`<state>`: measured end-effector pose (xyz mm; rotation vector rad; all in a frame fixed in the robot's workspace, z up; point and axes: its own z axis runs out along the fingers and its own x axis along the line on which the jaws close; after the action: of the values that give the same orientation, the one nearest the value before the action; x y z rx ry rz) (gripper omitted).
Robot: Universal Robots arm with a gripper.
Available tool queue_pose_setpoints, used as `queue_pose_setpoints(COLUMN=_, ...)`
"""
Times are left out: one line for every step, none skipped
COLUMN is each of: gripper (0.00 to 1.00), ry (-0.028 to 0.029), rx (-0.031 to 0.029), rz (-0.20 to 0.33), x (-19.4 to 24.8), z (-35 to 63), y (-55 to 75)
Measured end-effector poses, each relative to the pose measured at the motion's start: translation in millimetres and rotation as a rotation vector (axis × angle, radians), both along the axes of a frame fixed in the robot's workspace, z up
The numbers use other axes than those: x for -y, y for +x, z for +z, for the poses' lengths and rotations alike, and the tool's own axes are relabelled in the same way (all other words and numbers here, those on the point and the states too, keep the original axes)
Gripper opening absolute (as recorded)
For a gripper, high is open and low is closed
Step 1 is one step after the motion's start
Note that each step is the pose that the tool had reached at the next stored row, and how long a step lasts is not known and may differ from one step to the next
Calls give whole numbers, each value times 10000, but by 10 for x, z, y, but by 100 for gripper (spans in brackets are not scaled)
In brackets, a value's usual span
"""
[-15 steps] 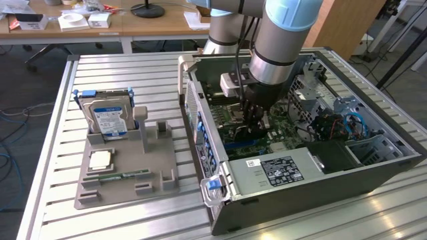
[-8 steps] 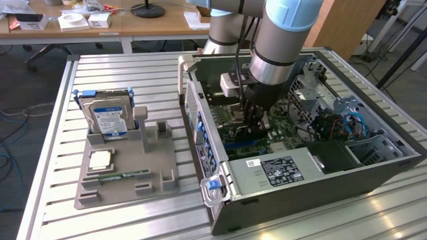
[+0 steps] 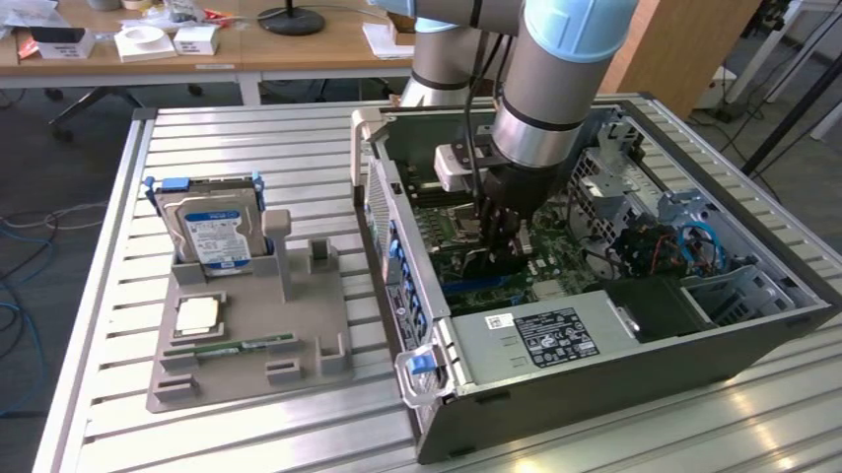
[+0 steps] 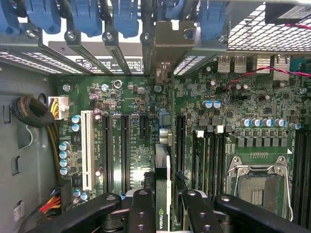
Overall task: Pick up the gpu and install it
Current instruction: 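Insert the gpu into the slot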
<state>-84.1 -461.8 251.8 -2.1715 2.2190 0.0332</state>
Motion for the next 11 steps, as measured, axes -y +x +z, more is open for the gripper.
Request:
queue_pose_setpoints(gripper=26, ry=0, rx=0, rz=0, x=0, z=0, y=0)
queue_pose_setpoints(gripper=26, ry=0, rx=0, rz=-1, x=0, z=0, y=0)
queue_pose_setpoints(gripper=26, ry=0, rx=0, rz=-2, x=0, z=0, y=0)
queue_pose_setpoints(gripper=26, ry=-1, rx=0, rz=-4, x=0, z=0, y=0)
queue_pose_setpoints(gripper=26, ry=-2, rx=-1, rz=-6, x=0, z=0, y=0)
queue_pose_setpoints(gripper=26, ry=-3, rx=0, rz=-16, x=1, z=0, y=0)
queue_pose_setpoints(gripper=26, ry=-4, rx=0, rz=-27, x=1, z=0, y=0)
queue_pose_setpoints(gripper=26, ry=-6, rx=0, rz=-41, x=1, z=0, y=0)
queue_pose_setpoints(gripper=26, ry=-7, rx=-1, rz=-56, x=2, z=0, y=0)
queue_pose_setpoints(gripper=26, ry=-7, rx=0, rz=-74, x=1, z=0, y=0)
queue_pose_setpoints(gripper=26, ry=-7, rx=0, rz=-88, x=2, z=2, y=0)
